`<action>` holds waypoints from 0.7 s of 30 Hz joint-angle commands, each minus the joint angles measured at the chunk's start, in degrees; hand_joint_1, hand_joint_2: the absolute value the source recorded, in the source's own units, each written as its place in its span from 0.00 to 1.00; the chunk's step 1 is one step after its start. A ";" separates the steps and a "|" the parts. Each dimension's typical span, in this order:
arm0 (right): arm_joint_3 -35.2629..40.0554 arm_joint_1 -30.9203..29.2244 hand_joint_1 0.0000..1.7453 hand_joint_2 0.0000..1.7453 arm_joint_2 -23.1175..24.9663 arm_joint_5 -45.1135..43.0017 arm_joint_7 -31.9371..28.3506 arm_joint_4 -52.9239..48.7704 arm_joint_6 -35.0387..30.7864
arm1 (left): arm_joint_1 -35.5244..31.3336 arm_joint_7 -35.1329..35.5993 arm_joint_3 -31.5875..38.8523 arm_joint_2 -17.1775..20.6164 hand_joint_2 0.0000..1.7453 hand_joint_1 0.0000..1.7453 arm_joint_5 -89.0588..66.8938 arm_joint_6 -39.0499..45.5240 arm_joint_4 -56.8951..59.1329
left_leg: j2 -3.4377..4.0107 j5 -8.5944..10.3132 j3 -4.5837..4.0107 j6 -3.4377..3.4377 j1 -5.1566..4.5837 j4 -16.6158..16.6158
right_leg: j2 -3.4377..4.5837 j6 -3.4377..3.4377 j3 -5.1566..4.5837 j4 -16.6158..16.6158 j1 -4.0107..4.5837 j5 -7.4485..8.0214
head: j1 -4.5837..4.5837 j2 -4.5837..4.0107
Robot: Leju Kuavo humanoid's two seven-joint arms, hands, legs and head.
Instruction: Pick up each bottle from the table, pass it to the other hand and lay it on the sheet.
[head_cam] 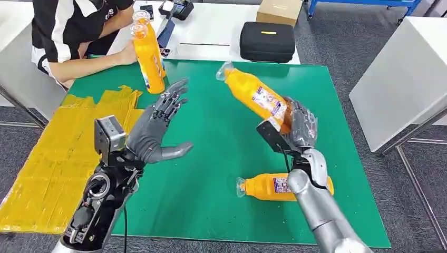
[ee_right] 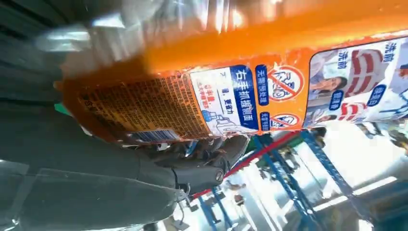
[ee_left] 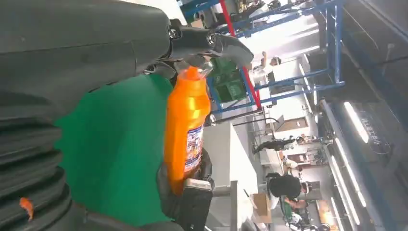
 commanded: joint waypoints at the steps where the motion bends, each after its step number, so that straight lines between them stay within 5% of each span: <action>1: 3.39 -1.89 1.00 1.00 3.65 0.38 -0.49 0.89 -0.14 | -2.70 0.10 -0.57 0.56 1.00 0.00 0.88 -0.02 5.86 | 0.10 -0.15 0.30 0.01 0.03 0.02 | 0.15 -0.29 0.23 0.02 0.06 -0.10 | -0.02 0.00; 13: 7.72 -3.65 1.00 1.00 6.04 -1.73 -2.56 2.22 -1.42 | -1.49 1.14 0.08 0.53 1.00 0.00 2.81 0.60 4.56 | 0.11 -0.16 0.30 0.01 0.00 0.02 | 0.17 -0.30 0.23 0.05 0.02 -0.11 | 0.00 0.00; 21: 7.01 -2.82 1.00 1.00 6.63 -5.38 -3.54 -1.74 -6.61 | -2.94 9.53 5.88 -2.40 1.00 0.00 21.07 3.60 11.36 | 0.02 -0.15 0.31 0.02 0.00 0.02 | 0.09 -0.31 0.28 0.05 0.03 -0.13 | 0.00 0.00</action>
